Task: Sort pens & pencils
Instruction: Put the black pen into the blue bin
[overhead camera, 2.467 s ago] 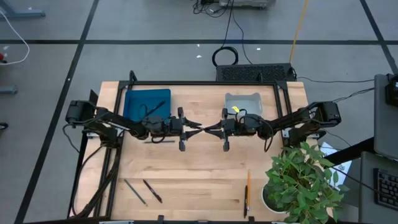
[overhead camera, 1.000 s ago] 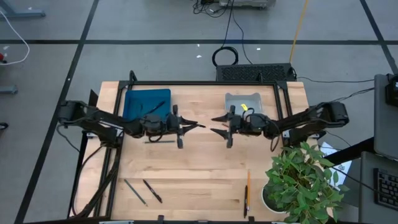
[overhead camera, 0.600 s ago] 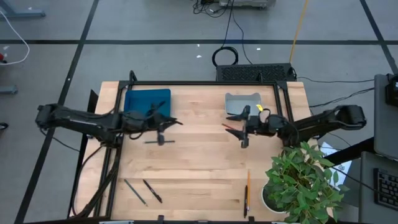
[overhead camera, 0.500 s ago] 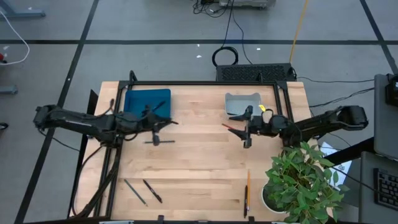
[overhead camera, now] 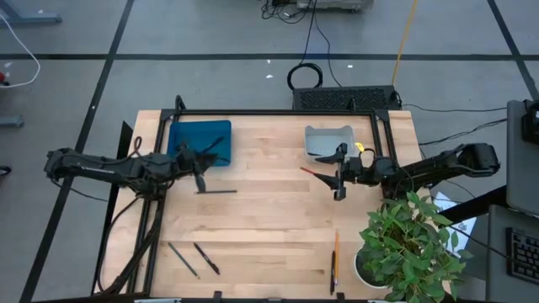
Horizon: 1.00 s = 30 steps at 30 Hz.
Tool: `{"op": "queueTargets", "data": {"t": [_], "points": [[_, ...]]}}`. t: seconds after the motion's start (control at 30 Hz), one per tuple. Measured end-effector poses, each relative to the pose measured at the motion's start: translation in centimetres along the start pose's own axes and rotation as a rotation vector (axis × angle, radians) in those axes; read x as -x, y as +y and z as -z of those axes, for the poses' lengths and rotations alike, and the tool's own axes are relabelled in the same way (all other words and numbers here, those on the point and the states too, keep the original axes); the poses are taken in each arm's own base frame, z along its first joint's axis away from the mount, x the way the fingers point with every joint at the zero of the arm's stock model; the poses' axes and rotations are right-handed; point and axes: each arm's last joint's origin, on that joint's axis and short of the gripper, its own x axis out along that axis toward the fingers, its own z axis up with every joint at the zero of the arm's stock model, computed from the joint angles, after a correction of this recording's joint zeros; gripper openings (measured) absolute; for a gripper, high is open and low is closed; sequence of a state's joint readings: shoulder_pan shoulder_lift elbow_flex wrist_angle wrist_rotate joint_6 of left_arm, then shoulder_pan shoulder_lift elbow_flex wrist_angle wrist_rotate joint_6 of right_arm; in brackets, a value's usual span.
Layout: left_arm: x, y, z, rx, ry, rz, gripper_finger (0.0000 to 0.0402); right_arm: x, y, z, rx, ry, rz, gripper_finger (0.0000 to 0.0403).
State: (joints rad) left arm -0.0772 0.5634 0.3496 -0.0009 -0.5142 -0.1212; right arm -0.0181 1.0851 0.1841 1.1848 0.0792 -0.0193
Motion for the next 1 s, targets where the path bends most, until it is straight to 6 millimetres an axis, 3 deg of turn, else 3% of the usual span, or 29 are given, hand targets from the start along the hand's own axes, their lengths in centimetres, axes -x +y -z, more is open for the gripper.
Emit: {"op": "queueTargets", "data": {"t": [0.13,0.23,0.47,0.77,0.9,1.0], "points": [[-0.3,1.1,0.4,0.074,0.057,-0.238,0.0035,0.0,0.0,0.0,0.0,0.0,0.001,0.0226],[-0.5,2.5,-0.4,0.12,0.171,-0.367,0.0035,0.0,0.0,0.0,0.006,0.0,0.001,0.0226],[-2.1,6.7,-2.9,0.244,0.584,-0.538,0.0035,0.0,0.0,0.0,0.02,0.0,0.002,0.0226],[-8.1,12.4,-1.7,0.243,1.052,-0.584,0.0035,0.0,0.0,0.0,0.019,0.0,0.002,0.0226],[-10.3,13.5,-0.8,0.216,1.184,-0.541,0.0036,0.0,0.0,0.1,0.02,0.008,0.002,0.0226],[-11.3,13.8,-0.3,0.197,1.247,-0.487,0.0059,0.0,0.0,0.1,0.02,0.007,0.002,0.0226]]}}
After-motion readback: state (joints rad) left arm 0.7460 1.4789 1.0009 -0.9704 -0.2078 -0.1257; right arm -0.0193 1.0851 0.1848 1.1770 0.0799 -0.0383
